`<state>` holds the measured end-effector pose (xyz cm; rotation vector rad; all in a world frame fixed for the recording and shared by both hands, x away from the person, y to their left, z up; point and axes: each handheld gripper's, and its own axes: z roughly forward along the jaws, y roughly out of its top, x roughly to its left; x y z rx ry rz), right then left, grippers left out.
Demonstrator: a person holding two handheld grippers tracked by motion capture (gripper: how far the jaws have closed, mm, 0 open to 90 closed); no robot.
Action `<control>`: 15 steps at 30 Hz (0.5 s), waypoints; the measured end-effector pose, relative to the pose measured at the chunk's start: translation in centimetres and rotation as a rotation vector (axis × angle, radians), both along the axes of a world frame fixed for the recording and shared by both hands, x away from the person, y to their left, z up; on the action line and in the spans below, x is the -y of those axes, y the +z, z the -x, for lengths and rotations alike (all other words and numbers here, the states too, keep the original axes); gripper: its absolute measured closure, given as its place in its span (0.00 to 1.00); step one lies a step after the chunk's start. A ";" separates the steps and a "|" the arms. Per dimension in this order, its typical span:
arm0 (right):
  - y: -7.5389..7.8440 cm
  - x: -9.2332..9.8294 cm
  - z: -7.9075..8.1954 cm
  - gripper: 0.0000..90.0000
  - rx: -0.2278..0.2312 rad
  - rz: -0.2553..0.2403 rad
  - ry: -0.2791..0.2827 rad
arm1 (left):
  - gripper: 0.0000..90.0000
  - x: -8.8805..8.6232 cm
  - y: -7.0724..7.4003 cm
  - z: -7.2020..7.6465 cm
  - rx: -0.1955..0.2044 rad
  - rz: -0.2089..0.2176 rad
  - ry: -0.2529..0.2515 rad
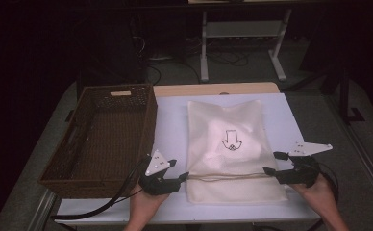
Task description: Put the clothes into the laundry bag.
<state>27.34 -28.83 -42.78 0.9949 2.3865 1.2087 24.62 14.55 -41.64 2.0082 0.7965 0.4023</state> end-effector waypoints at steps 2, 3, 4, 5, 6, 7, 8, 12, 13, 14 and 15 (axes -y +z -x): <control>-0.1 0.1 0.2 0.29 0.003 0.002 -0.001 | 0.42 -0.2 0.0 0.2 0.010 -0.014 -0.005; -0.1 0.2 0.4 0.29 0.008 0.002 -0.006 | 0.41 -0.3 0.0 0.3 0.018 -0.017 -0.007; -0.1 0.2 0.4 0.29 0.008 0.002 -0.006 | 0.41 -0.3 0.0 0.4 0.023 -0.018 -0.008; -0.1 0.2 0.5 0.28 0.008 0.000 -0.008 | 0.41 -0.3 0.0 0.5 0.027 -0.025 -0.015; -0.1 0.2 0.5 0.28 0.008 -0.003 -0.009 | 0.40 -0.3 -0.1 0.6 0.028 -0.025 -0.015; -0.1 0.3 0.6 0.27 0.010 -0.002 -0.011 | 0.39 -0.2 -0.2 0.7 0.026 -0.026 -0.016; -0.1 0.3 0.7 0.27 0.010 0.000 -0.013 | 0.39 -0.1 -0.3 0.7 0.024 -0.028 -0.021; -0.4 0.5 1.0 0.25 -0.001 0.002 -0.022 | 0.37 0.2 -0.9 0.8 0.017 -0.039 -0.029; -0.5 0.5 1.1 0.25 -0.001 0.000 -0.026 | 0.37 0.2 -0.9 0.8 0.019 -0.037 -0.030; -0.5 0.6 1.3 0.24 -0.003 0.000 -0.030 | 0.37 0.2 -0.8 0.8 0.025 -0.038 -0.033; -0.6 0.9 1.5 0.24 -0.004 -0.003 -0.035 | 0.36 0.1 -0.8 0.9 0.028 -0.033 -0.032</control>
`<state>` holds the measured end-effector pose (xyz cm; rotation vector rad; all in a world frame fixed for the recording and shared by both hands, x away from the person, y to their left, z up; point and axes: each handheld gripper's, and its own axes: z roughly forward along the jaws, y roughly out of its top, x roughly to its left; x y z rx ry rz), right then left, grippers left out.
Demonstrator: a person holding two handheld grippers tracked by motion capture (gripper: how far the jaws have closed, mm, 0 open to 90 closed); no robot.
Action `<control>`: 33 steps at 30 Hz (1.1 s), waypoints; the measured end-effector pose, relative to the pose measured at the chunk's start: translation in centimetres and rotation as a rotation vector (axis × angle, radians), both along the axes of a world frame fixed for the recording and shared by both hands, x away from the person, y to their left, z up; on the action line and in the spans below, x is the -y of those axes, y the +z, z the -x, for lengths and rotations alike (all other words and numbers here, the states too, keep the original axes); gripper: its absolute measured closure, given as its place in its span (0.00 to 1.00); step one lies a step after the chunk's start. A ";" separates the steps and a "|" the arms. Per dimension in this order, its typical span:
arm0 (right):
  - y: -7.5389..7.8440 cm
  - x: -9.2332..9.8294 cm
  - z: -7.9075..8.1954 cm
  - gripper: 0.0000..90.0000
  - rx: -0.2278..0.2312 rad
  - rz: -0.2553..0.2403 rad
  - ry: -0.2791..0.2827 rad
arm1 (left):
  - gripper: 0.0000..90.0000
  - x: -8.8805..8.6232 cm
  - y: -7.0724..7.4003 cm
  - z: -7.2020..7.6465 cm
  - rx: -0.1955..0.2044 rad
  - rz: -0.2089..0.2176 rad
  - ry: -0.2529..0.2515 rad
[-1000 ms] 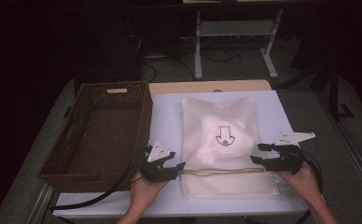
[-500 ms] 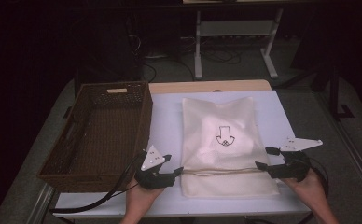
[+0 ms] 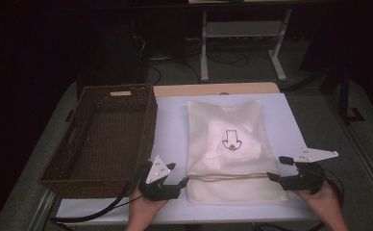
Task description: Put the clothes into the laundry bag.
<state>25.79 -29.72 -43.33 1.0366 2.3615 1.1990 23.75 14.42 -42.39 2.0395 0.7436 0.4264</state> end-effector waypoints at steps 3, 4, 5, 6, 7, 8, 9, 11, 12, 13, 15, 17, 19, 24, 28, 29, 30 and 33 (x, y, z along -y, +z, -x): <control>0.0 0.2 0.3 0.24 0.007 -0.004 -0.005 | 0.36 -0.1 0.1 0.1 0.005 0.004 -0.002; 0.0 0.3 0.4 0.24 0.008 -0.007 -0.009 | 0.36 -0.3 0.1 0.1 0.001 0.012 -0.003; 0.1 0.4 0.6 0.24 0.008 -0.012 -0.011 | 0.36 -0.3 0.0 0.1 -0.002 0.016 -0.003; 0.1 0.4 0.6 0.24 0.008 -0.014 -0.011 | 0.36 -0.5 0.0 0.1 -0.004 0.023 0.004; 0.1 0.5 0.7 0.24 0.009 -0.014 -0.013 | 0.35 -0.6 -0.1 0.0 -0.003 0.033 0.011; 0.1 0.6 0.8 0.24 0.011 -0.015 -0.012 | 0.35 -0.7 -0.1 0.0 -0.008 0.047 0.009; 0.1 0.6 0.8 0.24 0.011 -0.015 -0.012 | 0.35 -0.7 -0.2 0.0 -0.011 0.053 0.008; 0.1 0.6 0.9 0.24 0.011 -0.014 -0.016 | 0.35 -0.6 -0.2 0.0 -0.004 0.044 0.007; 0.1 0.6 1.0 0.24 0.012 -0.013 -0.015 | 0.35 -0.6 -0.3 0.0 -0.004 0.047 0.008; 0.1 0.6 1.0 0.24 0.012 -0.011 -0.014 | 0.35 -0.6 -0.3 0.0 -0.008 0.060 0.013; 0.1 0.5 1.0 0.24 0.012 -0.006 -0.012 | 0.34 -0.7 -0.5 0.0 -0.007 0.074 0.017; 0.0 0.4 1.1 0.24 0.012 -0.005 -0.007 | 0.34 -0.5 -0.6 0.0 -0.017 0.043 0.011; 0.0 0.4 1.1 0.24 0.011 -0.005 -0.006 | 0.34 -0.3 -0.6 0.1 0.001 0.028 0.004; -0.1 0.2 1.0 0.24 0.010 -0.008 0.001 | 0.33 -0.1 -0.6 0.3 0.000 0.030 -0.001; -0.2 0.0 1.0 0.24 0.003 -0.004 0.005 | 0.32 -0.1 -0.8 0.3 -0.006 0.034 0.001; -0.3 -0.1 0.9 0.24 0.004 0.000 0.009 | 0.32 -0.1 -0.8 0.3 -0.005 0.034 0.001; -0.3 -0.1 0.9 0.24 0.004 0.000 0.009 | 0.32 -0.2 -0.8 0.3 -0.004 0.032 0.001; -0.4 -0.2 0.9 0.24 -0.001 -0.001 0.010 | 0.31 -0.3 -0.8 0.3 -0.004 0.035 0.004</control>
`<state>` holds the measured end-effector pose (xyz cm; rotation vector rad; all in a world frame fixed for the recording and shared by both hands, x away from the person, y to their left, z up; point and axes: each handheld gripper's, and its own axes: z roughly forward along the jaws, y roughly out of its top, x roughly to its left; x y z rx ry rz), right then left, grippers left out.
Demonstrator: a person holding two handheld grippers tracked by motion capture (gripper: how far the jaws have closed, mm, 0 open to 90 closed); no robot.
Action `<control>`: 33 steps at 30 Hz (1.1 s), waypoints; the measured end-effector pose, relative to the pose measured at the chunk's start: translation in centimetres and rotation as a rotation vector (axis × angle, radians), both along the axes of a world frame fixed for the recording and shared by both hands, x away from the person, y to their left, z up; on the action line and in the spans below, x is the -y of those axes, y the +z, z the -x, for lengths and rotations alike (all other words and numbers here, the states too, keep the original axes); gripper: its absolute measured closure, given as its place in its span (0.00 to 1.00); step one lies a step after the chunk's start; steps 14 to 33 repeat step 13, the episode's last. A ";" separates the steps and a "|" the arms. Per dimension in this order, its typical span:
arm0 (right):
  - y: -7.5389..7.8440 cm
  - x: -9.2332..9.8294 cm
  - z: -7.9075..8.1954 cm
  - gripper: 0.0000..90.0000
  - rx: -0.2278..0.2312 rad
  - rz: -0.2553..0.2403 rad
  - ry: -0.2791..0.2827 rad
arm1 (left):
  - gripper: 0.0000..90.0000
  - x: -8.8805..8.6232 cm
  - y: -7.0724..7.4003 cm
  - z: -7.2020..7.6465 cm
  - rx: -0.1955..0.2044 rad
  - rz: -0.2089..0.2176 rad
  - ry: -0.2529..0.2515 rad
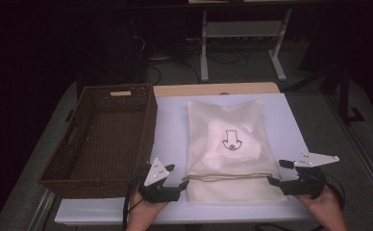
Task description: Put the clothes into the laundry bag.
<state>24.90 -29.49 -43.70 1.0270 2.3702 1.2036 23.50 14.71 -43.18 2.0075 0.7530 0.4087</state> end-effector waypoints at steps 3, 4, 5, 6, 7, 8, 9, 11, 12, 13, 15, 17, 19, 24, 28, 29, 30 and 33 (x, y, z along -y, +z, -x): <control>-0.1 0.0 -0.1 0.23 0.000 0.000 0.002 | 0.31 -0.1 -0.1 0.0 -0.005 0.002 0.002; 0.0 0.0 -0.1 0.23 0.000 -0.001 0.002 | 0.30 -0.1 -0.1 0.0 -0.007 0.003 0.001; 0.0 0.0 -0.1 0.23 -0.001 -0.001 0.002 | 0.30 0.0 -0.1 0.0 -0.008 0.004 0.000; 0.0 0.0 -0.1 0.23 0.000 -0.002 0.003 | 0.30 0.0 -0.1 0.0 -0.008 0.001 -0.003; 0.0 0.0 -0.1 0.23 0.001 -0.001 0.004 | 0.30 0.1 -0.2 0.0 -0.007 -0.004 -0.004; 0.0 0.0 -0.1 0.23 0.001 -0.001 0.004 | 0.30 0.1 -0.2 0.0 -0.008 -0.005 -0.005; 0.0 0.0 -0.1 0.23 0.002 0.000 0.004 | 0.30 0.2 -0.3 0.0 -0.010 -0.004 -0.007; 0.0 0.0 -0.1 0.23 0.003 -0.002 0.003 | 0.30 0.3 -0.3 0.0 -0.013 -0.006 -0.011; 0.0 0.0 -0.1 0.23 0.004 -0.003 0.002 | 0.30 0.3 -0.4 0.0 -0.015 -0.006 -0.013; 0.0 0.1 -0.1 0.23 0.007 -0.003 0.002 | 0.30 0.3 -0.4 -0.1 -0.017 -0.004 -0.015; 0.0 0.1 -0.1 0.23 0.007 -0.003 0.002 | 0.30 0.3 -0.4 -0.1 -0.017 -0.004 -0.015; 0.0 0.1 -0.1 0.23 0.007 -0.003 0.002 | 0.30 0.3 -0.4 -0.1 -0.017 -0.004 -0.015; 0.0 0.1 -0.1 0.23 0.007 -0.003 0.002 | 0.30 0.3 -0.4 -0.1 -0.017 -0.004 -0.015; 0.0 0.1 -0.1 0.23 0.007 -0.003 0.002 | 0.30 0.3 -0.4 -0.1 -0.017 -0.004 -0.015; 0.0 0.1 -0.1 0.23 0.007 -0.003 0.002 | 0.30 0.3 -0.4 -0.1 -0.017 -0.004 -0.015; 0.0 0.1 -0.1 0.23 0.007 -0.003 0.002 | 0.30 0.3 -0.4 -0.1 -0.017 -0.004 -0.015; 0.0 0.1 -0.1 0.23 0.007 -0.003 0.002 | 0.30 0.3 -0.4 -0.1 -0.017 -0.004 -0.015; 0.0 0.1 -0.1 0.23 0.007 -0.003 0.002 | 0.30 0.3 -0.4 -0.1 -0.017 -0.004 -0.015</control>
